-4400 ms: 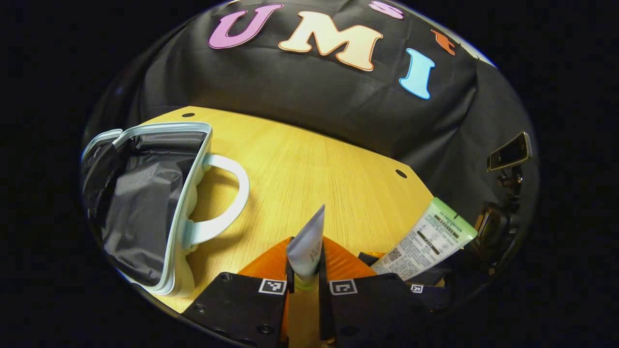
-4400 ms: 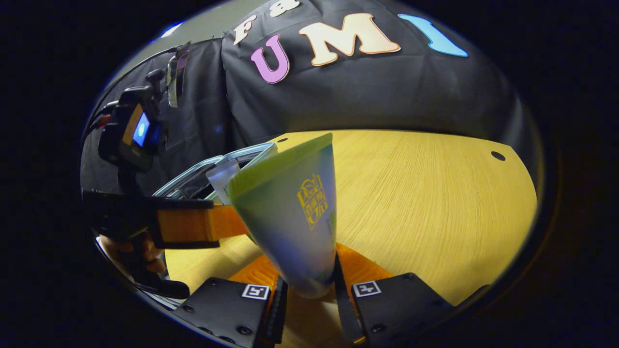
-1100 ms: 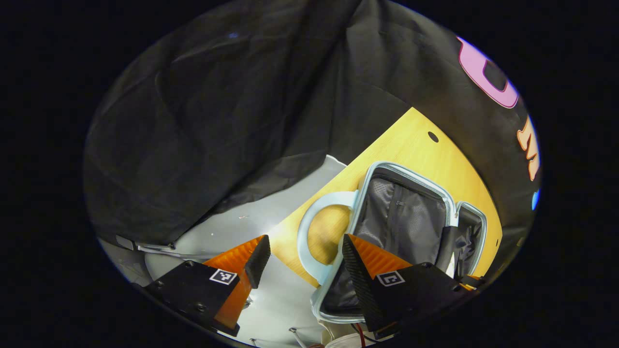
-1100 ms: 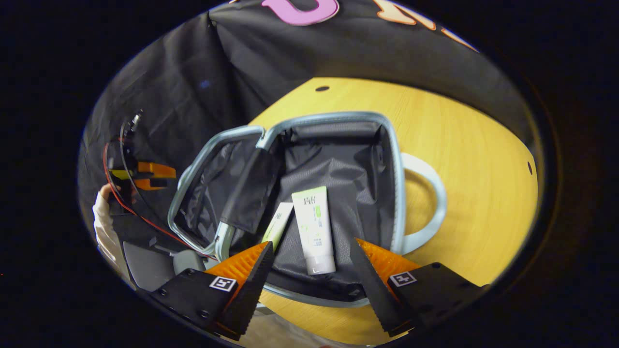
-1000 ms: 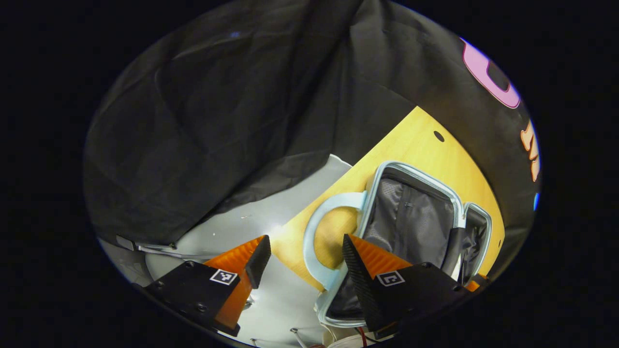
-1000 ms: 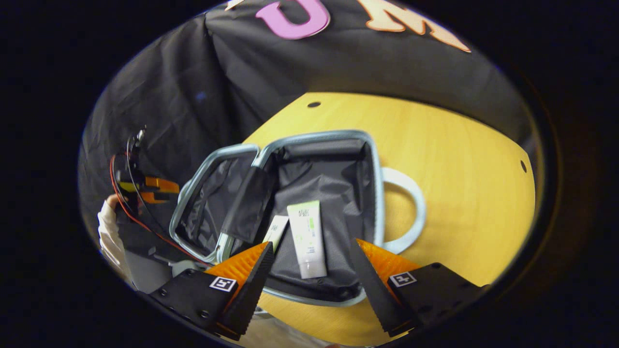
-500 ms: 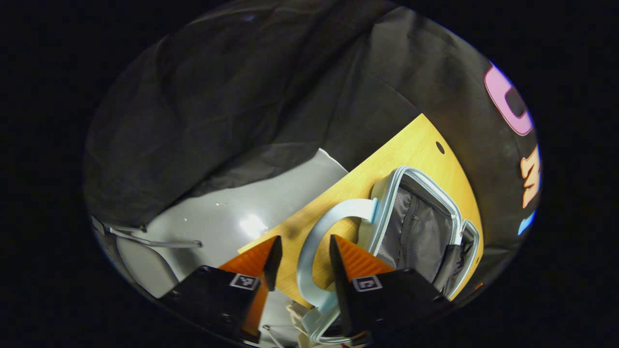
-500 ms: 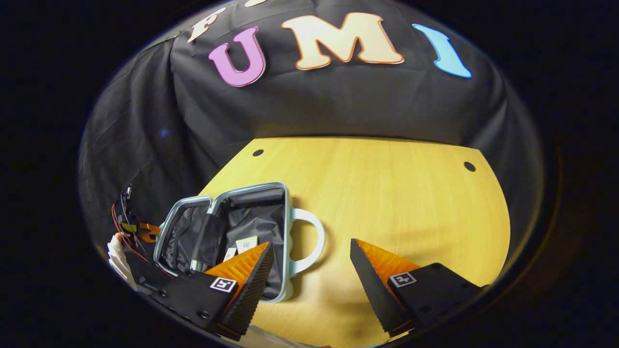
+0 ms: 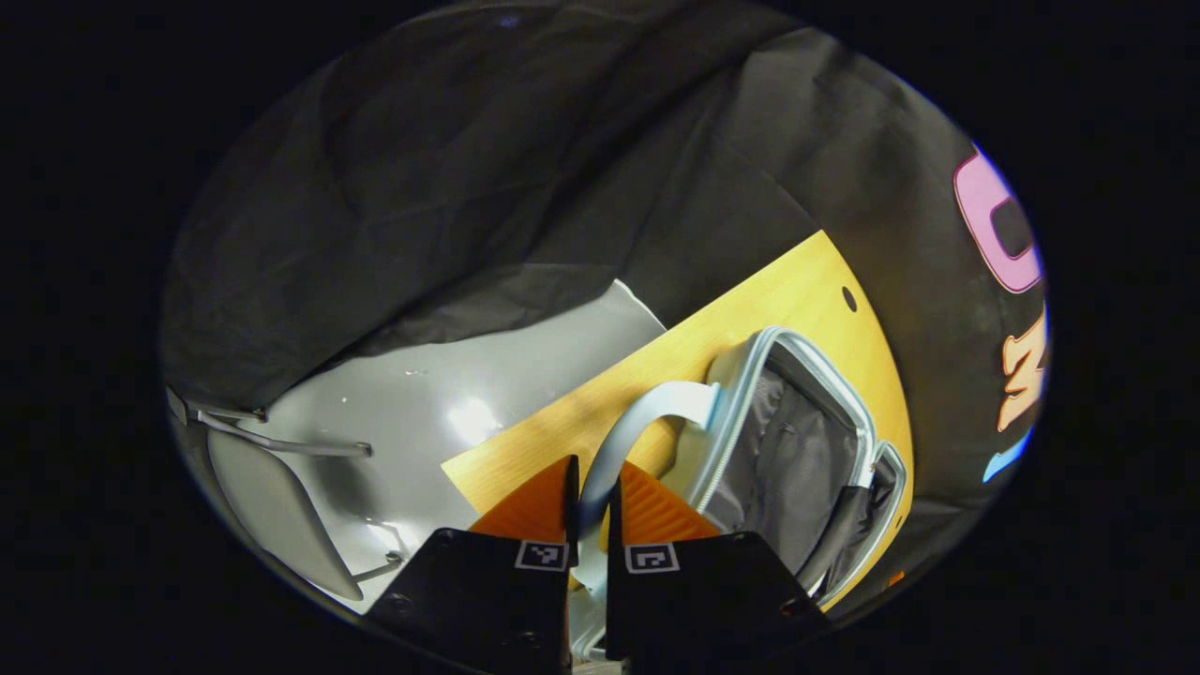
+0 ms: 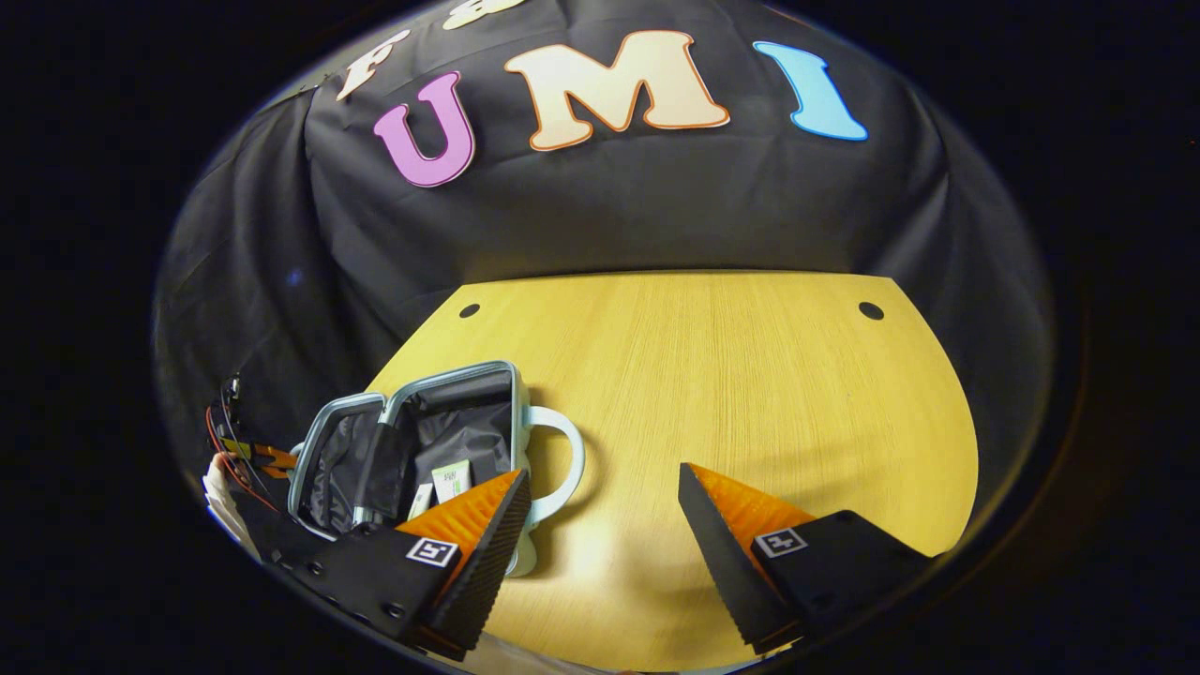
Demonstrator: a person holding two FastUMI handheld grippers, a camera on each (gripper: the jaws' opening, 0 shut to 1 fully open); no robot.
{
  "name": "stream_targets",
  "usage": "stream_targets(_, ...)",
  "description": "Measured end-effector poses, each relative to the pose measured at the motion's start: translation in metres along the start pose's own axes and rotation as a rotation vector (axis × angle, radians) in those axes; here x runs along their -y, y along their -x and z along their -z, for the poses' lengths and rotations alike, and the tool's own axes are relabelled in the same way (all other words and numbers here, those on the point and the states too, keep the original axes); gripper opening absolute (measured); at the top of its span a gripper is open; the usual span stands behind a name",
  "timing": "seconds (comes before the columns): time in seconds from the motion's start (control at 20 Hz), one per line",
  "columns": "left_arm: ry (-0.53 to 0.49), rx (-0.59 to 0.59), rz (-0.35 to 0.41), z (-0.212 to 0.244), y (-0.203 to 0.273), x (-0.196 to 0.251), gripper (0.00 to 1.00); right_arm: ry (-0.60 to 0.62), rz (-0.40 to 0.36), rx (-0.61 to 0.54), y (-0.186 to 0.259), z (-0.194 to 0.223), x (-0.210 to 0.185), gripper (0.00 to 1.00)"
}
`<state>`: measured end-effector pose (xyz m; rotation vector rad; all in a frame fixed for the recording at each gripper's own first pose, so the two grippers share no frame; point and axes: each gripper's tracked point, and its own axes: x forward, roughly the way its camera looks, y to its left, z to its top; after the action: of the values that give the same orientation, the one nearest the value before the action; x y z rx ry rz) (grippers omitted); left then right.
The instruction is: First open the suitcase, pack the skin care products into it, and then close the suitcase.
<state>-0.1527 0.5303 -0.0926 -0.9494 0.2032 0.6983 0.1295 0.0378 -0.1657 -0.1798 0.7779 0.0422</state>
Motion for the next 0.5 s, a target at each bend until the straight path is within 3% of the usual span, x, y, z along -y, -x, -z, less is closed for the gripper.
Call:
stream_targets(0.05,0.008,-0.006,0.002,0.0,0.005,0.006,0.07,-0.002,-0.001,0.0,0.0,0.001,0.001,0.99)
stream_targets(0.25,-0.038,0.046,0.049,-0.013,0.054,0.04,0.07,-0.017,-0.008,0.011,0.006,-0.004,0.005,0.99)
stream_targets(0.3,-0.054,0.06,0.053,-0.015,0.069,0.052,0.06,-0.023,-0.012,0.015,0.007,-0.007,0.008,0.94)
stream_targets(0.35,-0.07,0.073,0.058,-0.017,0.081,0.061,0.06,-0.027,-0.014,0.02,0.006,-0.009,0.011,0.99)
stream_targets(0.5,-0.127,0.126,0.075,-0.018,0.12,0.099,0.06,-0.03,-0.007,0.045,0.008,-0.015,0.026,0.99)
